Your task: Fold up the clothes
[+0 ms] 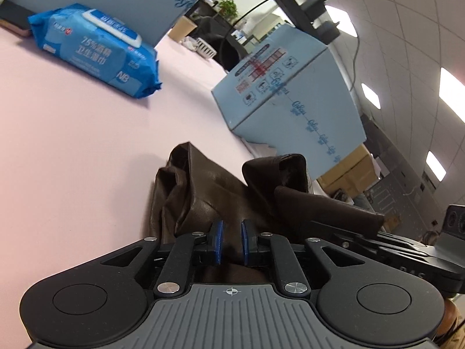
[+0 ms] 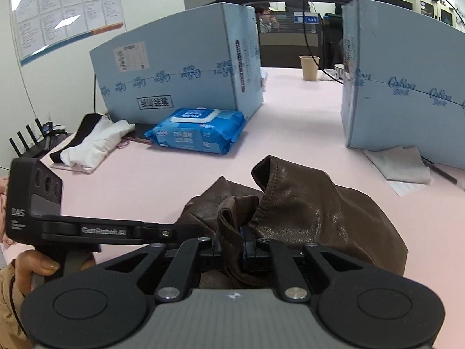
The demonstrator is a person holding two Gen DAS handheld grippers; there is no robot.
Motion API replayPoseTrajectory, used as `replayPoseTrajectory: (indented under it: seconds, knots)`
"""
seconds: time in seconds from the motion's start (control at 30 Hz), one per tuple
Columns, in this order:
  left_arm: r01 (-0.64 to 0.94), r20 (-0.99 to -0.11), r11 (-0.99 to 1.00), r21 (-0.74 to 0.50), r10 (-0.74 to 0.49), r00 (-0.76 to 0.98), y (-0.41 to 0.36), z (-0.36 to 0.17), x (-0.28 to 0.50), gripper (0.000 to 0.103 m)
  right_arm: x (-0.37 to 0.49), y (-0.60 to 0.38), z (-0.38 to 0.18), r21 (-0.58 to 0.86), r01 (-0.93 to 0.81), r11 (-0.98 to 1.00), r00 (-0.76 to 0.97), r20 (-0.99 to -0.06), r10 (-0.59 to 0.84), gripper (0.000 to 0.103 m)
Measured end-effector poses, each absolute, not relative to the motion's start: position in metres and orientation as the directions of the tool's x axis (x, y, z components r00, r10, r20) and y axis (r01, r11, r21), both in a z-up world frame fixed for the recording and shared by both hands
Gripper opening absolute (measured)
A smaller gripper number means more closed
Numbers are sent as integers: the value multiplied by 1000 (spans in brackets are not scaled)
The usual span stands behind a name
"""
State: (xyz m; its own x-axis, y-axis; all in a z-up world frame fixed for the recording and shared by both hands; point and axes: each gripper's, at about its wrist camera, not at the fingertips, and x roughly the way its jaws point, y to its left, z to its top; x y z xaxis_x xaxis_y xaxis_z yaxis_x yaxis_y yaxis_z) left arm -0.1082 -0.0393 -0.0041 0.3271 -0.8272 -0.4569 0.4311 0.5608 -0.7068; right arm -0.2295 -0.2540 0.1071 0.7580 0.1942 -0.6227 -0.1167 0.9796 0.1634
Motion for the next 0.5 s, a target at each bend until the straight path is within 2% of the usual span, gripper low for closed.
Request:
replayPoseTrajectory:
  seconds: [0.13,0.33,0.5]
  knots:
    - [353,-441,531,-770,-843,308,-32,-15,-100,14,-224,-243,113,151,-136,979,776,-598,200,10]
    - [327,-429,519,-790,-849,309,-29,-19,-99,14,-218,-221,108,179,-202,963,759,-593,269,9]
    - [290,-406,498,-817,-855,323,-19,-20,-99,14,-209,-218,92,169,-191,967,738,-624,255,9]
